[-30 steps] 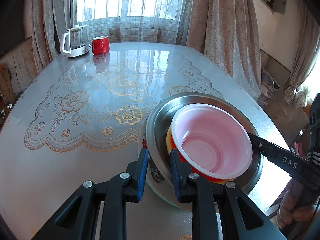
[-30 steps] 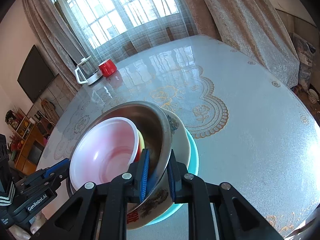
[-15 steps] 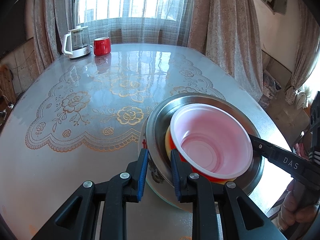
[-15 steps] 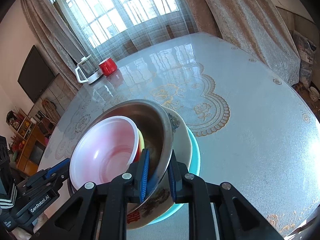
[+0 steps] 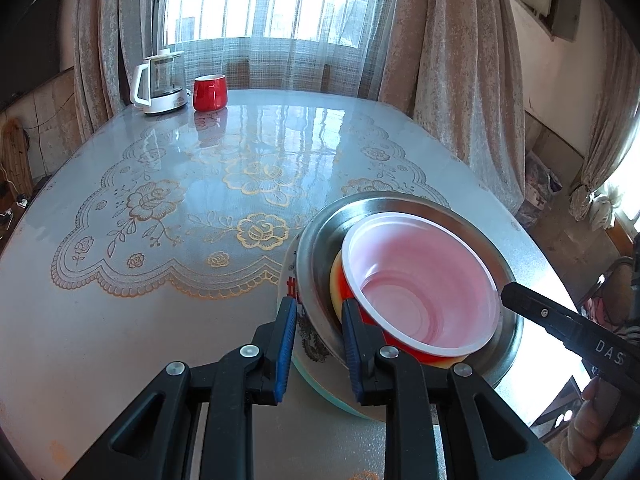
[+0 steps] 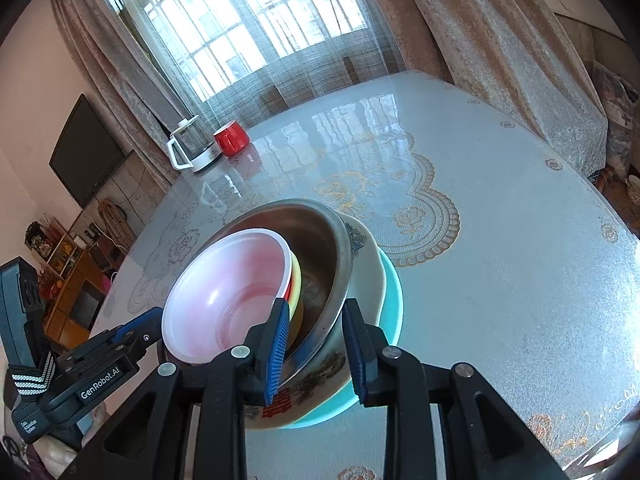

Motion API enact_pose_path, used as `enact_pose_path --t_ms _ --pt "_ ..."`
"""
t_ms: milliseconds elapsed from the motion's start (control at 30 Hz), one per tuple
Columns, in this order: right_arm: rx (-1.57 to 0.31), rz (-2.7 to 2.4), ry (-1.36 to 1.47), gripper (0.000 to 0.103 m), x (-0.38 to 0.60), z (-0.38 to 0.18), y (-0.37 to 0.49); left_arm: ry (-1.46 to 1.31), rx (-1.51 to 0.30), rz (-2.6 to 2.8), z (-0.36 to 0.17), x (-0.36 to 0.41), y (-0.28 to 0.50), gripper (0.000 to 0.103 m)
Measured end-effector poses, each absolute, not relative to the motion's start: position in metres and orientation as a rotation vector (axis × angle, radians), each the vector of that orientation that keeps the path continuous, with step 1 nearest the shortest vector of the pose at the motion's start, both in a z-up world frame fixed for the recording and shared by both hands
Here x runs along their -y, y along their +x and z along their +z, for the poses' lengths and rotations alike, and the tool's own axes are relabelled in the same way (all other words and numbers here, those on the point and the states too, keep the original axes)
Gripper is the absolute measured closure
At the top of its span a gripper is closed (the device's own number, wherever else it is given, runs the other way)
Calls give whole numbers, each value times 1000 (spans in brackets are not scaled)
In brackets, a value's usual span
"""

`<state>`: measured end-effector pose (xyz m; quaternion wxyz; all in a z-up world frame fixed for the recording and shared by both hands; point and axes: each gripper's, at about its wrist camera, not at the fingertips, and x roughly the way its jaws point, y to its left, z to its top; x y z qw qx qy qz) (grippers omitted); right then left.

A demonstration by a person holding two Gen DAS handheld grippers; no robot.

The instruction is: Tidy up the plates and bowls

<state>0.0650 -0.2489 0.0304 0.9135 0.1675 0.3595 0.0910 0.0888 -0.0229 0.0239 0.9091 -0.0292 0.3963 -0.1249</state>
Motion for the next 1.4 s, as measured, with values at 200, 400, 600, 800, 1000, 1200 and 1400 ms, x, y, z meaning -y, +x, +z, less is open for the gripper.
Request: enact_pose_path --t_ms 200,400,600,800,1000,1200,1400 --pt "-697 212 349 73 253 39 49 -85 -796 -249 30 16 81 79" --pt "-681 215 359 73 260 38 33 -115 -767 -244 39 3 69 77" --pt "-712 225 362 73 262 24 24 -124 -746 -270 35 -14 48 77" --pt "-751 235 386 73 258 9 30 -122 -786 -312 15 -14 38 77" --pt "-759 235 366 76 251 4 33 -120 -826 -342 2 -1 43 77" --pt "-758 240 338 80 244 2 37 -116 -840 -363 -5 10 45 79" --pt "-773 248 340 80 243 -2 38 -111 -839 -362 -4 11 47 79"
